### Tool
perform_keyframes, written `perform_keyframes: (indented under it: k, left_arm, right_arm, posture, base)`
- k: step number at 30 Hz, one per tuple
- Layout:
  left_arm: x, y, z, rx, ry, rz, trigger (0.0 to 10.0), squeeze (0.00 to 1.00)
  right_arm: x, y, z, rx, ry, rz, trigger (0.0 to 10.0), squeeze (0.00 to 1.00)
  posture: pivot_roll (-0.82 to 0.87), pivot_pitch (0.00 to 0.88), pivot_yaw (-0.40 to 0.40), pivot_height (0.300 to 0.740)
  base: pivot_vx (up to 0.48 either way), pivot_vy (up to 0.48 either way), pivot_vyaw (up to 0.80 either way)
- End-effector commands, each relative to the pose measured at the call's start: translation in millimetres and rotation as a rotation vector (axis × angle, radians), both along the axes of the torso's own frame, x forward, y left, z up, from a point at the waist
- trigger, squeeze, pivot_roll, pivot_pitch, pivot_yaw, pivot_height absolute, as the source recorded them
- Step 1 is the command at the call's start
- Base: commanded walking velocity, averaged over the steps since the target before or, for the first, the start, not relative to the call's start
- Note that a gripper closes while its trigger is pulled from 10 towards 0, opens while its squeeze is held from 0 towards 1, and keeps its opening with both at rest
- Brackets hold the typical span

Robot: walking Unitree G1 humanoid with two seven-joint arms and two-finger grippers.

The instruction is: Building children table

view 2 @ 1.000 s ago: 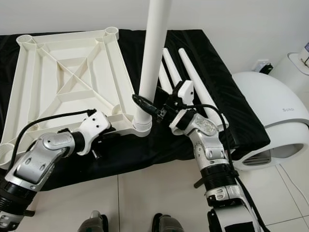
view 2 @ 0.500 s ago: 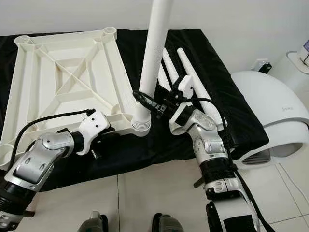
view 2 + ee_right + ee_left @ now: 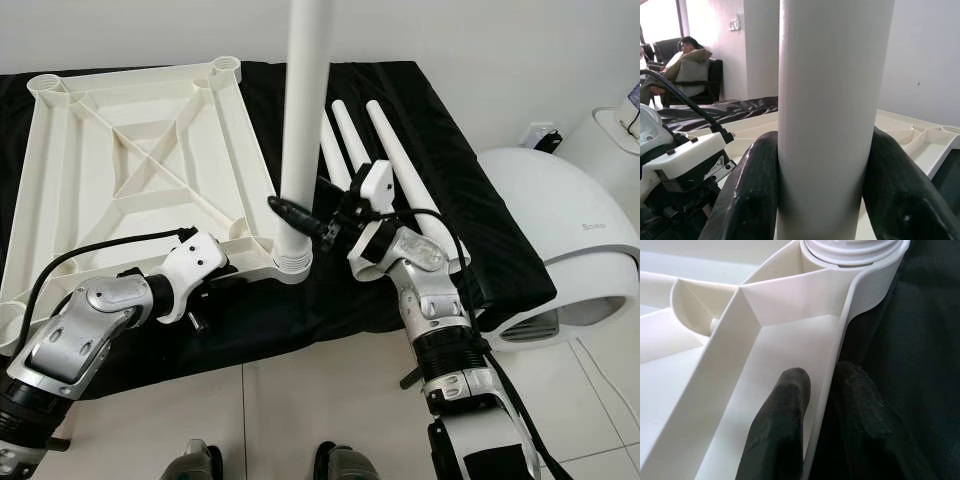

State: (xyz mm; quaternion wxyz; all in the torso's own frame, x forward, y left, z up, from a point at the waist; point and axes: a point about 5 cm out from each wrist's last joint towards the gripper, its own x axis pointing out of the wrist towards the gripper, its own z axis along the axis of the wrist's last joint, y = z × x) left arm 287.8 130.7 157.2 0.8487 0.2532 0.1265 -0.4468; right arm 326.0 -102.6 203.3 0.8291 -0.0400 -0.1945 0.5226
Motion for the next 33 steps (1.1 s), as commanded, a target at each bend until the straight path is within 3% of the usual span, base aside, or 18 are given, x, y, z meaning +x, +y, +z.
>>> perform_keyframes:
  k: [1, 16, 22, 24, 33]
  left_arm:
    - [-5.7, -4.8, 1.1, -0.001, 0.004, -0.051, 10.0, 0.0]
    - [-5.5, -5.5, 1.8, -0.001, 0.005, -0.054, 10.0, 0.0]
    - [-5.2, -5.5, 2.3, 0.001, 0.004, -0.055, 10.0, 0.0]
    - [-5.0, -5.8, 2.8, 0.001, 0.003, -0.056, 10.0, 0.0]
    - [-5.1, -6.0, 3.0, 0.0, 0.003, -0.055, 10.0, 0.0]
  right_arm:
    - [-2.2, -17.4, -61.4, -0.186, 0.238, -0.093, 10.0, 0.0]
    - [-4.3, -25.3, -72.3, -0.158, 0.288, -0.128, 10.0, 0.0]
    - [-1.8, -29.3, -71.0, -0.076, 0.36, -0.101, 10.0, 0.0]
    - [-0.1, -34.7, -69.1, -0.063, 0.389, -0.037, 10.0, 0.0]
    - [4.6, -37.8, -70.7, -0.145, 0.377, -0.041, 10.0, 0.0]
  posture:
    - [0.07, 0.186, -0.048, 0.74]
    - [0.07, 0.186, -0.045, 0.74]
    - [0.07, 0.19, -0.042, 0.74]
    - [0.07, 0.19, -0.043, 0.74]
    - [0.07, 0.19, -0.045, 0.74]
  base:
    - [0.0, 0.0, 0.0]
    - [0.0, 0.0, 0.0]
    - [0.0, 0.0, 0.0]
    - [0.0, 0.0, 0.0]
    - [0.0, 0.0, 0.0]
